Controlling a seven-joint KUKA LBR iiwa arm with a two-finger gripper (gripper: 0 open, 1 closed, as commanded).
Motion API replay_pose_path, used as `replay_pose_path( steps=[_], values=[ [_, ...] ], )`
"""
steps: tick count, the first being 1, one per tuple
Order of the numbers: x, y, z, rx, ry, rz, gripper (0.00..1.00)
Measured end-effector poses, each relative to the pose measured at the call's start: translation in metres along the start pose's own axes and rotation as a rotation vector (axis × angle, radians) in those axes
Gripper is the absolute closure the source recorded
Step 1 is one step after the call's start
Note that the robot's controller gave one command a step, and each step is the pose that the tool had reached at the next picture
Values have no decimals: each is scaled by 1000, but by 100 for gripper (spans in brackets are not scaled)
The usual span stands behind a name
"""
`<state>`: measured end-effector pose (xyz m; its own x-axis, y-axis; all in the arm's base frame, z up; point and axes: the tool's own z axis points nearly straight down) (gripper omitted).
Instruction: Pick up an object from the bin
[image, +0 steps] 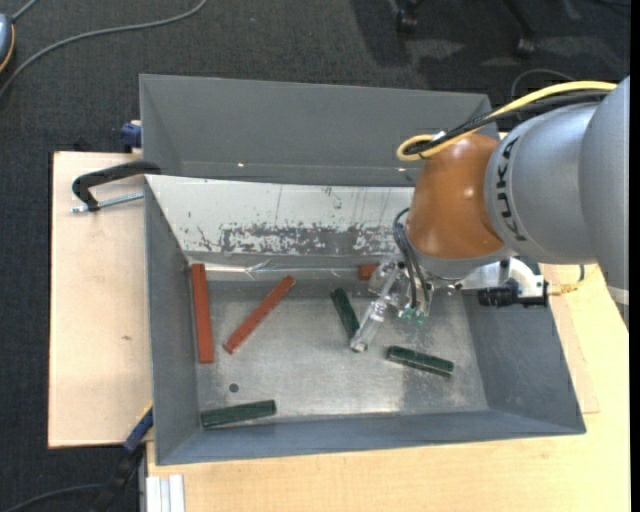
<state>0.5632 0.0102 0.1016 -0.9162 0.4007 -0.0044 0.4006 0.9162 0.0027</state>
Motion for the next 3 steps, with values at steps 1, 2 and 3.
replay_pose_path(
  steps=[1, 2, 3],
  values=[
    [15, 24, 33, 1, 8, 54, 0],
    [15, 25, 32, 1, 5, 52, 0],
    [15, 25, 32, 0, 5, 53, 100]
  ],
)
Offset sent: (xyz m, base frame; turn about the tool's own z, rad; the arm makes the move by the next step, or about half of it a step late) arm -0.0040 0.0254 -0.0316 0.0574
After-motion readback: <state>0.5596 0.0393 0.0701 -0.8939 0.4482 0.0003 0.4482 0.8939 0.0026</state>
